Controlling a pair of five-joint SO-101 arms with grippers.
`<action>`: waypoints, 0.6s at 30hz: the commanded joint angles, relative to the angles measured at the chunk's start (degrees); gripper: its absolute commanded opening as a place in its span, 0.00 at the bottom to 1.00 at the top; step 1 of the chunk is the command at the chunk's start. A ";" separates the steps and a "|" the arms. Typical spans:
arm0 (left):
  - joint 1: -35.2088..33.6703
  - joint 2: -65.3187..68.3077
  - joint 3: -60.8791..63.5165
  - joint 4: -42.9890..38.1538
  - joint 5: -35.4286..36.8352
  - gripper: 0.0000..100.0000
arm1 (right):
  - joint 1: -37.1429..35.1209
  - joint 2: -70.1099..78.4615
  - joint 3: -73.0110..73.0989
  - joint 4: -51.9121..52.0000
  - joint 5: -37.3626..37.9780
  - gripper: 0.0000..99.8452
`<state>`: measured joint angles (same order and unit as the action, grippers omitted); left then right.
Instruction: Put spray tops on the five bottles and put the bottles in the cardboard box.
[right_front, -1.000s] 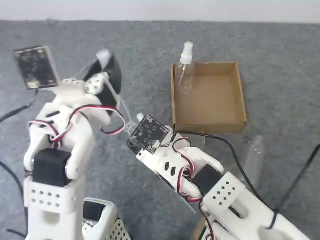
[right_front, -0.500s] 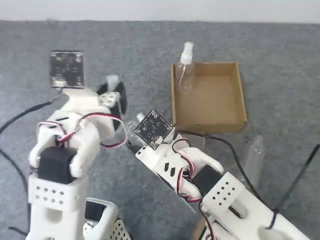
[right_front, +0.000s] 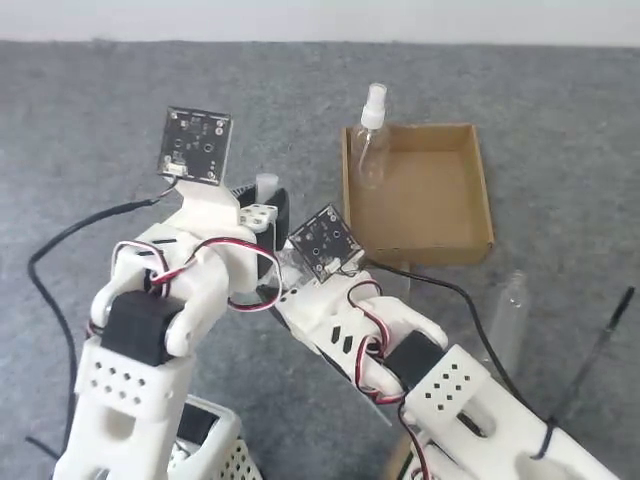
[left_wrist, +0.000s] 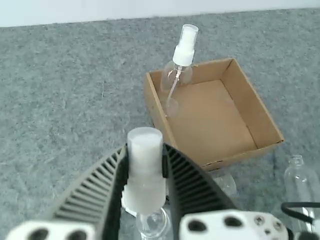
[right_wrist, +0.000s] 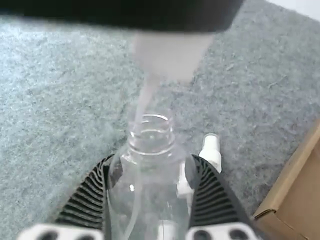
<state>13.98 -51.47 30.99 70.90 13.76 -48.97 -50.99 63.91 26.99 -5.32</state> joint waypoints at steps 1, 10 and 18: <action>0.18 -0.97 -0.66 0.26 -0.53 0.04 | 0.92 -2.42 -0.26 -1.54 -0.79 0.01; 0.18 -1.05 -1.10 0.09 -0.62 0.10 | 0.92 -2.42 3.25 -9.63 -0.79 0.01; -0.79 -1.05 -2.68 -0.44 -3.60 0.10 | 0.92 -2.42 3.34 -9.98 -0.79 0.01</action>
<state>13.98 -51.47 30.99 70.90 11.12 -48.79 -50.99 68.04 18.46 -5.32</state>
